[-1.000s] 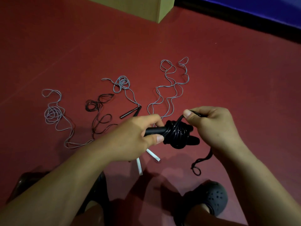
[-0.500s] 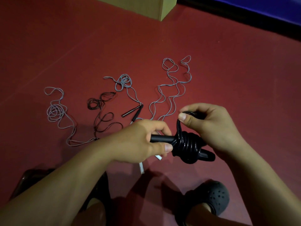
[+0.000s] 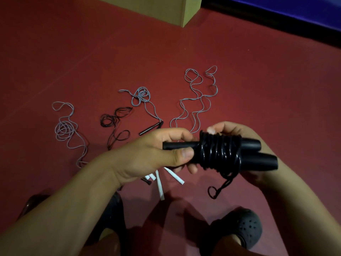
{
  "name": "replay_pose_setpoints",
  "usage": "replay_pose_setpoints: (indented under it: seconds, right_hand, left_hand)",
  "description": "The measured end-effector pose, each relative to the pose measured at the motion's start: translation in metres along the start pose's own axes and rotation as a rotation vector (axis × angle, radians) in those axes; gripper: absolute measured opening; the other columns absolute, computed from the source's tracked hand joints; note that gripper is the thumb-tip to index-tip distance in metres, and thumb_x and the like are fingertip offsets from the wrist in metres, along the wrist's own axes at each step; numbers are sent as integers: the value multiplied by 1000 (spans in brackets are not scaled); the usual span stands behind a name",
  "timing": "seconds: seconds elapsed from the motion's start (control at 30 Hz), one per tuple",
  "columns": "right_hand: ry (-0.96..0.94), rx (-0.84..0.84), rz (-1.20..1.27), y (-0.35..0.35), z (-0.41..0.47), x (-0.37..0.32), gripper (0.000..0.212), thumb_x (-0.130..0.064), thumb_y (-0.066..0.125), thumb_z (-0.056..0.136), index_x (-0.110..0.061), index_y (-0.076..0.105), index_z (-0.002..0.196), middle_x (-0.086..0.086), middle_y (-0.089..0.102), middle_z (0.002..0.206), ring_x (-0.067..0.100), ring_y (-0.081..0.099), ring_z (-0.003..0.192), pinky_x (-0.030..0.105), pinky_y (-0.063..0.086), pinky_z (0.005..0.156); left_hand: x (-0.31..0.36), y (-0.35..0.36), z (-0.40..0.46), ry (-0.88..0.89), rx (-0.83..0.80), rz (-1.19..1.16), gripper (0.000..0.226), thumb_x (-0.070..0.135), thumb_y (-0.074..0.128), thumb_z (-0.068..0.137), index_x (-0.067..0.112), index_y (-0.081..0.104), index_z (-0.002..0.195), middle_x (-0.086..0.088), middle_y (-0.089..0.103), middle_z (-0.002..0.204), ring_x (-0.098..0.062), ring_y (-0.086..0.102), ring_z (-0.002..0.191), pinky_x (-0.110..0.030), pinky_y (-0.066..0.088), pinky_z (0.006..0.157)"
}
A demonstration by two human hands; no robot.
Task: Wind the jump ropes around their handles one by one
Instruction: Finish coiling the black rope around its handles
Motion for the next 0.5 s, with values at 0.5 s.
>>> replay_pose_setpoints:
  seconds: [0.5]
  right_hand:
    - [37, 45, -383, 31, -5, 16, 26, -33, 63, 93, -8, 66, 86, -2, 43, 59, 13, 37, 56, 28, 32, 53]
  left_hand:
    - [-23, -72, -10, -138, 813, -57, 12, 26, 58, 98, 18, 67, 100, 6, 72, 72, -5, 47, 52, -22, 44, 57]
Point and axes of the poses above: each hand's wrist, its own z-axis towards the middle knuckle, its own y-axis out of the palm, x = y × z, the point moved 9 cm from there along z, towards the middle knuckle
